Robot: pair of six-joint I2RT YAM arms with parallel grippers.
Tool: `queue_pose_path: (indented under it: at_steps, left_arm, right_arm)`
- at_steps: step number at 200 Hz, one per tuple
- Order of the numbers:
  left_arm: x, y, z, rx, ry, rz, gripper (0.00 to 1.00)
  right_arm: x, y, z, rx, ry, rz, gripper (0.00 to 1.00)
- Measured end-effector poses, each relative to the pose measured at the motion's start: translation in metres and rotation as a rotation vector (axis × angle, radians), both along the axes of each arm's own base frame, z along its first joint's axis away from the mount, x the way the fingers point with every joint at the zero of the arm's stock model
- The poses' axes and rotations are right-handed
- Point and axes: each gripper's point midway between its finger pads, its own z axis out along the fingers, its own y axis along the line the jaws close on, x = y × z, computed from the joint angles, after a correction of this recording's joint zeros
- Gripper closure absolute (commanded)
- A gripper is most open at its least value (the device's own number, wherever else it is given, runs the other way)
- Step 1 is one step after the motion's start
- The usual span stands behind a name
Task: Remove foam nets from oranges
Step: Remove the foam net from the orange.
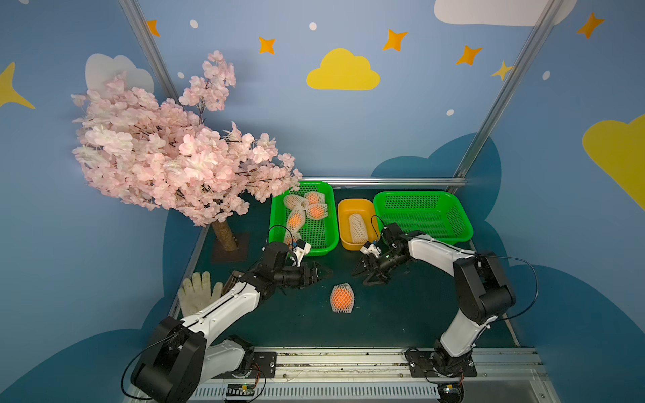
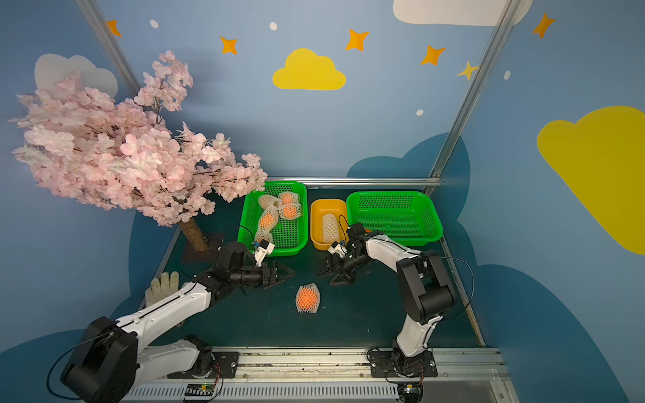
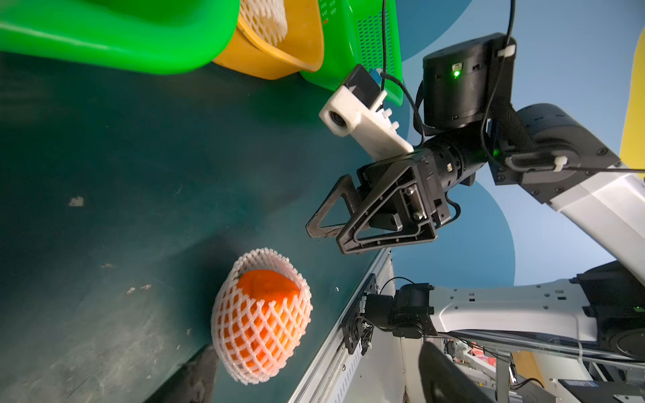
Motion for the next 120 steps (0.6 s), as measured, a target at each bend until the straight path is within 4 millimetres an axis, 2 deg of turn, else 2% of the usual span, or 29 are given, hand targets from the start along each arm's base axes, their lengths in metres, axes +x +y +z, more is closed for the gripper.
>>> queue_pose_path:
  at_steps: [53,120]
  left_arm:
    - [-0.004,-0.008,-0.008,-0.011,-0.042,-0.097,0.16]
    - [-0.014,-0.020,-0.025,0.004,-0.038,-0.175,0.20]
  right_arm:
    - [-0.005,0.008,-0.001,0.024,-0.018,0.052,0.24]
    - [-0.025,0.023,-0.002,0.026,-0.065,0.165,0.31]
